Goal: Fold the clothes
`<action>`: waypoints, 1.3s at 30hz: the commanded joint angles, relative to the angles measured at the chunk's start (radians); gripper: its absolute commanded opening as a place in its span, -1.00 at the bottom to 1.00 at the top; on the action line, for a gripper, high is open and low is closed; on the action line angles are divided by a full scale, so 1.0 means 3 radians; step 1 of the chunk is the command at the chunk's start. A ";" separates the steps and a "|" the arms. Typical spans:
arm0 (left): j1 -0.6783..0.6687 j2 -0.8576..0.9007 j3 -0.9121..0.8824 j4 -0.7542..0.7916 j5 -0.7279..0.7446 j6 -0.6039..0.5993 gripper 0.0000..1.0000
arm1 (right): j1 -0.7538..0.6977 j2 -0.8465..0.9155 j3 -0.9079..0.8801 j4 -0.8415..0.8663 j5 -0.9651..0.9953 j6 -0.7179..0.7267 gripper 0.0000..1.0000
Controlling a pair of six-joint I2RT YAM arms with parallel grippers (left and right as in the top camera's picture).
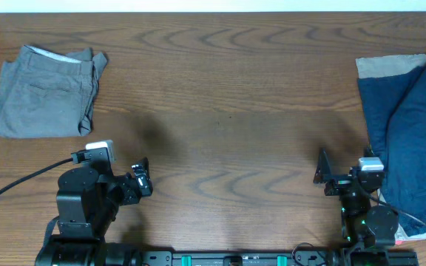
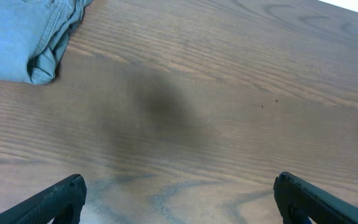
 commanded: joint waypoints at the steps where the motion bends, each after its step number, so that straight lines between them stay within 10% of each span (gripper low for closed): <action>1: -0.0004 -0.0009 -0.0009 0.0001 -0.0017 -0.0033 0.96 | -0.0024 -0.0023 -0.0065 0.0052 -0.0011 -0.0422 0.99; 39: -0.0004 -0.0009 -0.0009 0.0001 -0.0017 -0.0033 0.95 | -0.0024 -0.0022 -0.0064 0.0051 0.0015 -0.0636 0.98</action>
